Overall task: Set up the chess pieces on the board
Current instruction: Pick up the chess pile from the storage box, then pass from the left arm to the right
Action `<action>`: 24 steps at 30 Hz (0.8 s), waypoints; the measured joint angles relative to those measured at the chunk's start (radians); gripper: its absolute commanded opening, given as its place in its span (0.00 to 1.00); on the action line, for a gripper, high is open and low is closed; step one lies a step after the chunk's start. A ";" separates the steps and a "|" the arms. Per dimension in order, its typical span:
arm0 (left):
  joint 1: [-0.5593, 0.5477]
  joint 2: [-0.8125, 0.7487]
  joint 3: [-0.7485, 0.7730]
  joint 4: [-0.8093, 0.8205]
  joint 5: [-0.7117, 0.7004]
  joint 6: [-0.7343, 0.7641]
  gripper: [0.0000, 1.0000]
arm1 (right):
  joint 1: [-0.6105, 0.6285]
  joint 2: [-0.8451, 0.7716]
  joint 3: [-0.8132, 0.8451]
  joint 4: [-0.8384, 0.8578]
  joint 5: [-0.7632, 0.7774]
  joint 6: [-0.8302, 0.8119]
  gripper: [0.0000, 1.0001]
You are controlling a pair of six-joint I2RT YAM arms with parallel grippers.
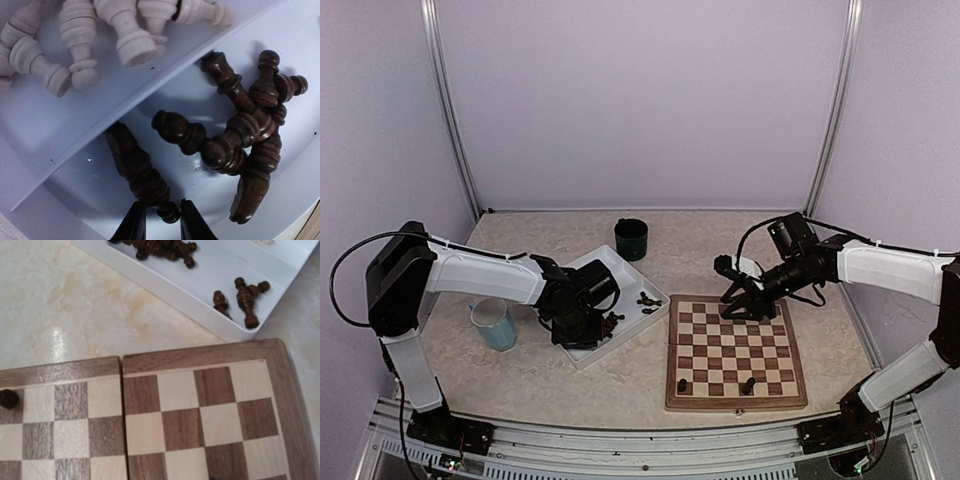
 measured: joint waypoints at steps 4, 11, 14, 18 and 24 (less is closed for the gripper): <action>0.000 0.011 0.015 -0.003 -0.001 0.006 0.15 | 0.000 0.000 0.000 0.000 -0.010 0.000 0.40; 0.000 0.000 0.034 -0.087 -0.007 0.055 0.07 | 0.000 0.022 0.043 -0.024 -0.043 0.000 0.39; -0.001 -0.050 0.053 -0.141 -0.025 0.105 0.01 | 0.000 0.057 0.107 -0.032 -0.068 0.014 0.39; -0.004 -0.143 0.081 -0.146 -0.051 0.214 0.00 | 0.000 0.108 0.184 -0.022 -0.086 0.071 0.41; -0.043 -0.270 0.069 0.015 -0.045 0.432 0.00 | 0.000 0.220 0.320 0.001 -0.172 0.216 0.45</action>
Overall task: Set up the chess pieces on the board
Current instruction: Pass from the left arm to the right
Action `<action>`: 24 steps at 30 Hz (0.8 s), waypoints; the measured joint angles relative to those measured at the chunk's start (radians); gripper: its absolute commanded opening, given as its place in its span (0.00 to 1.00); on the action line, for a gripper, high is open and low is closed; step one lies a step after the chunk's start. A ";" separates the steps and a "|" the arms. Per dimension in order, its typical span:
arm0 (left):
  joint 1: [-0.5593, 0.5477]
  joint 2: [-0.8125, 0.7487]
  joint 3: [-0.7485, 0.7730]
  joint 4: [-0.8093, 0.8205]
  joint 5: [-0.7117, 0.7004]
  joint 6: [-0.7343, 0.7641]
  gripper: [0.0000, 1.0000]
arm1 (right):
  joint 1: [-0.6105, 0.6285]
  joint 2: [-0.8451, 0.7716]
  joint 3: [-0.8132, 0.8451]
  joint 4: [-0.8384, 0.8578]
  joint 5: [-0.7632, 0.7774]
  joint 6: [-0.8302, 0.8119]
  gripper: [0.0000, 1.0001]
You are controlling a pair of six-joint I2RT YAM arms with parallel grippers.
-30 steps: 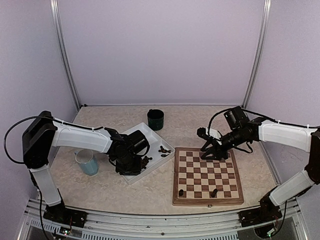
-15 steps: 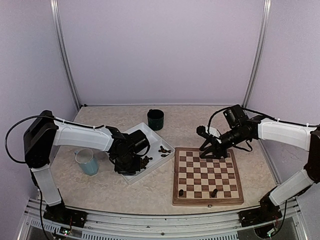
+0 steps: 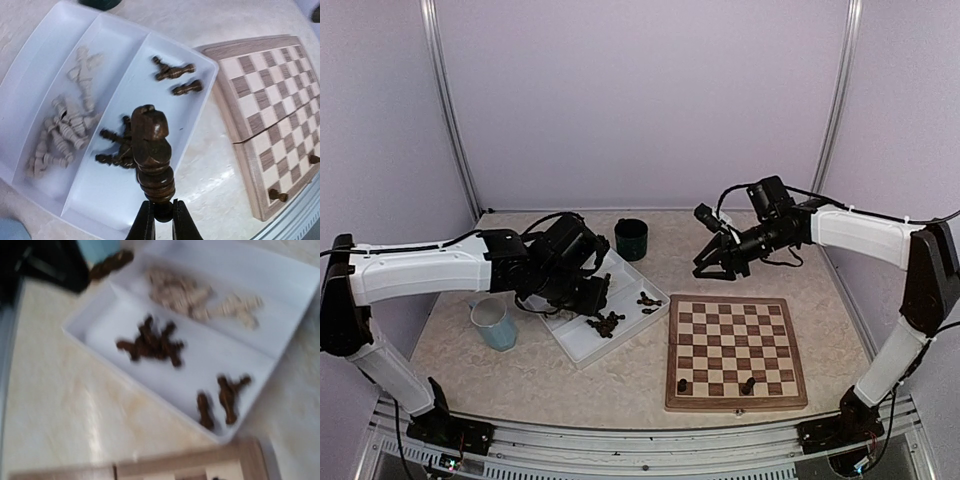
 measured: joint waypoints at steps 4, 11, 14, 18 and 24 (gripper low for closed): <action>-0.008 -0.072 -0.052 0.157 0.072 0.103 0.00 | 0.000 0.100 0.109 0.004 -0.132 0.085 0.45; -0.012 -0.100 -0.074 0.309 0.191 0.191 0.00 | 0.017 0.203 0.146 0.051 -0.366 0.244 0.48; -0.018 -0.095 -0.073 0.333 0.219 0.207 0.00 | 0.049 0.211 0.148 0.095 -0.413 0.317 0.49; -0.030 -0.080 -0.071 0.342 0.241 0.217 0.00 | 0.086 0.220 0.171 0.166 -0.464 0.412 0.50; -0.047 -0.042 -0.044 0.342 0.261 0.230 0.00 | 0.119 0.251 0.208 0.220 -0.492 0.484 0.50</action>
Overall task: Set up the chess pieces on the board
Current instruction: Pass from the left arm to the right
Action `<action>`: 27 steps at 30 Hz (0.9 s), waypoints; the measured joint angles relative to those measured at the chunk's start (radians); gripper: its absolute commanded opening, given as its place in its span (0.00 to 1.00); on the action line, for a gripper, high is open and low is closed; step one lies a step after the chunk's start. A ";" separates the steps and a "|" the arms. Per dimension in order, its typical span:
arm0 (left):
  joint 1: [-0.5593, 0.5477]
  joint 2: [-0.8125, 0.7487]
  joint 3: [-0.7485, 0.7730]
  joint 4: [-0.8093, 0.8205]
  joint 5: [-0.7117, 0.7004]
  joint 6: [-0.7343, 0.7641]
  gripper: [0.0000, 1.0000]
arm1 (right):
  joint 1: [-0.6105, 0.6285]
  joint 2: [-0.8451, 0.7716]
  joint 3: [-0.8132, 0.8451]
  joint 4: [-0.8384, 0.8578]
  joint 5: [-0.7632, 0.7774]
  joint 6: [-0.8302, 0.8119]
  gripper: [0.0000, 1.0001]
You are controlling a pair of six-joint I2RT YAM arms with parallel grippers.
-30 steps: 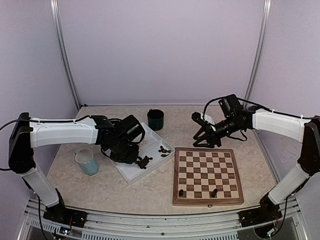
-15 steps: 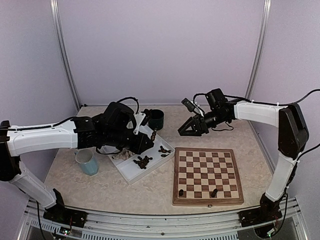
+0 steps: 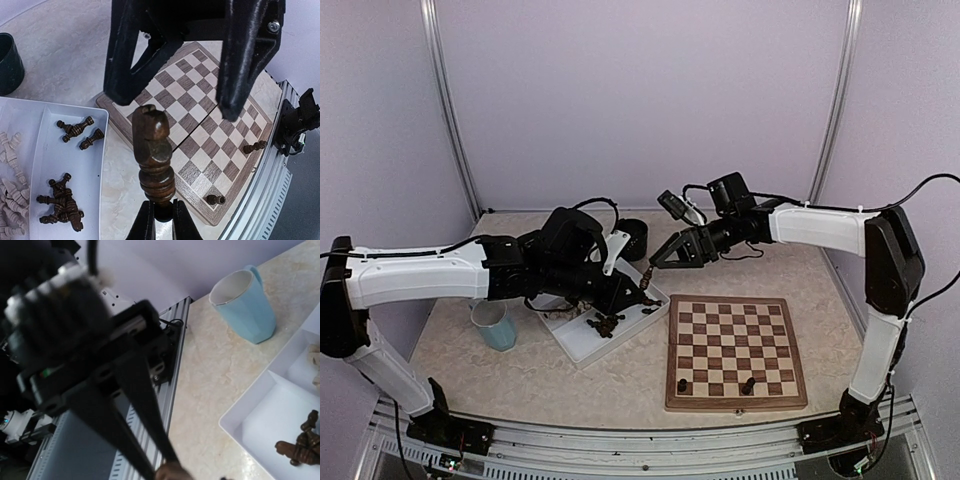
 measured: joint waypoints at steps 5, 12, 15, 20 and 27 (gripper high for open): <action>-0.008 0.013 0.015 0.000 0.003 0.007 0.00 | 0.007 0.014 0.005 0.012 -0.004 0.023 0.45; -0.009 0.014 0.018 0.003 0.005 0.018 0.00 | 0.011 0.019 0.005 0.018 -0.006 0.034 0.36; -0.009 0.015 0.018 0.005 0.005 0.019 0.00 | 0.012 0.021 0.005 0.018 -0.005 0.034 0.33; -0.011 0.022 0.022 0.007 0.005 0.020 0.00 | 0.016 0.024 0.005 0.018 -0.005 0.032 0.19; -0.014 0.026 0.027 -0.001 -0.002 0.021 0.00 | 0.020 0.024 0.010 0.000 0.002 -0.003 0.03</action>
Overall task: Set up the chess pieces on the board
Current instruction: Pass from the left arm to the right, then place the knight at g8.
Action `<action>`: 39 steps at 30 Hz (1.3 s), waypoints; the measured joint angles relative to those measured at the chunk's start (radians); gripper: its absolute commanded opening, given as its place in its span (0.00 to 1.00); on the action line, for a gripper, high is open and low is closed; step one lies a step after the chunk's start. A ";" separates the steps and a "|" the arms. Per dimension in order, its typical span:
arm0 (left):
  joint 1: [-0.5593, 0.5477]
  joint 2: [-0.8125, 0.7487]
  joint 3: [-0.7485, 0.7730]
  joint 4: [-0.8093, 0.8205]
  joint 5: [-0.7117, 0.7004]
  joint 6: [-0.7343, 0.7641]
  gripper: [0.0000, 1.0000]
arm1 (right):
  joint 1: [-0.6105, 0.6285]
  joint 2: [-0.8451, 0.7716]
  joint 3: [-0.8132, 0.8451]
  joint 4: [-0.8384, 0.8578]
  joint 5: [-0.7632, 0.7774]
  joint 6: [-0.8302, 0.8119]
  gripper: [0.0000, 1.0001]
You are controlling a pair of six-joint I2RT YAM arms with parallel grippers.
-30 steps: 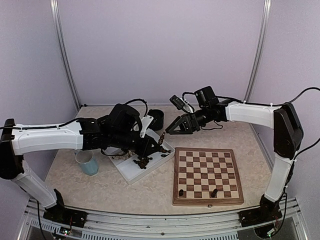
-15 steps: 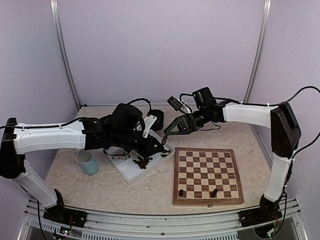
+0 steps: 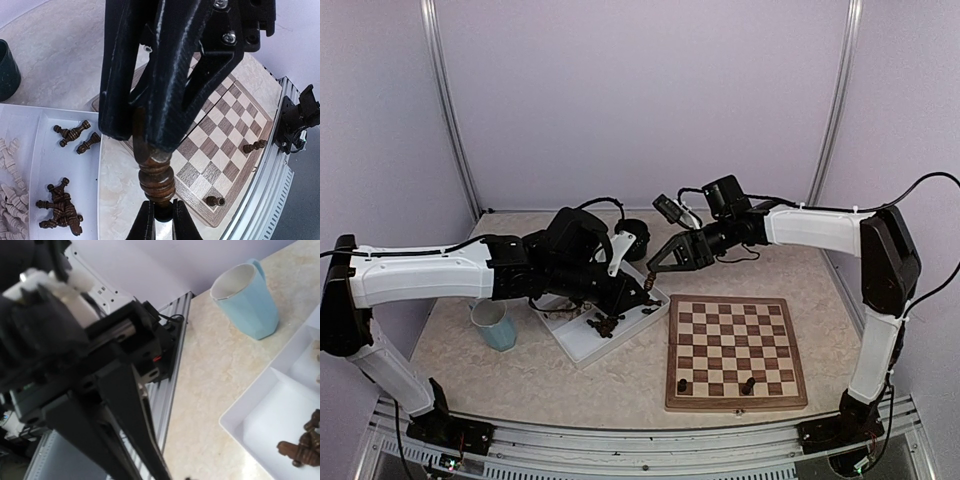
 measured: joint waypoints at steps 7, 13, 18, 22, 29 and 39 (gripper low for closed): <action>0.000 0.000 -0.002 0.000 -0.010 0.000 0.00 | -0.057 -0.035 0.005 -0.031 0.059 -0.051 0.01; 0.002 0.000 -0.031 0.000 -0.020 0.000 0.00 | -0.136 -0.150 -0.021 -0.087 0.189 -0.165 0.01; 0.055 0.005 -0.024 -0.001 -0.008 0.011 0.00 | -0.116 -0.292 -0.123 -0.137 0.301 -0.286 0.01; 0.151 0.046 0.035 0.000 -0.006 0.028 0.00 | -0.051 -0.397 -0.251 -0.186 0.414 -0.412 0.01; 0.266 0.086 0.071 0.066 -0.037 0.072 0.00 | 0.170 -0.476 -0.415 -0.270 0.584 -0.598 0.01; 0.243 0.084 -0.006 0.133 -0.054 0.064 0.00 | 0.292 -0.576 -0.559 -0.273 0.692 -0.658 0.01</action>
